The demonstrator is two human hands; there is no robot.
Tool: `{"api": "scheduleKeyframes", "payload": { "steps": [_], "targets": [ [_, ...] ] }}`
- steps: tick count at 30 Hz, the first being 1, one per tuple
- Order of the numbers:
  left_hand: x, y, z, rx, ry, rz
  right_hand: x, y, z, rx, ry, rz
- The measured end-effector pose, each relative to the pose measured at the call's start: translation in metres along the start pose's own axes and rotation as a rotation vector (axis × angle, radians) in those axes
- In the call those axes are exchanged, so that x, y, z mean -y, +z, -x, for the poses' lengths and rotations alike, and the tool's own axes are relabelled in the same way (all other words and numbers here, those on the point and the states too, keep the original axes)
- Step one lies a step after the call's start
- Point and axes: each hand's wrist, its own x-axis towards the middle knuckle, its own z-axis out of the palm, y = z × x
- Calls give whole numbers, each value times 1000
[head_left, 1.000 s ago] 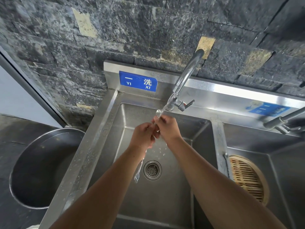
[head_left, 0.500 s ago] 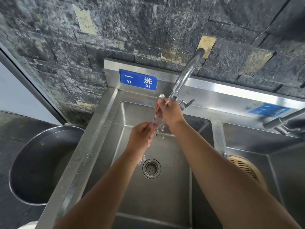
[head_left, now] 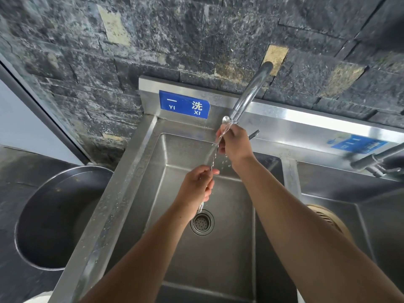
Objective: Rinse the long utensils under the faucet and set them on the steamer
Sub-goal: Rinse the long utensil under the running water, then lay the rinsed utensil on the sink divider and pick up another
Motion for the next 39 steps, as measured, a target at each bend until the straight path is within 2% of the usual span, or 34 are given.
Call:
{"api": "scheduleKeyframes", "payload": {
  "steps": [9,13,17,27,35,39],
  "targets": [
    [-18,-2,-21,-141,28,-72,-8,10,17,139,17,-120],
    [-20,0,-23,-128,21,-32,-22,11,24,173,8,-37],
    [-17,3,-29,-185,19,-78,-37,10,31,175,46,50],
    [11,21,-8,-33,-110,-83,-63,-14,55,22,78,230],
    [56,86,4,65,-113,-265,-111,-82,84,-202,180,253],
    [82,126,7,73,-178,-318,-135,-121,91,-219,235,269]
  ]
}}
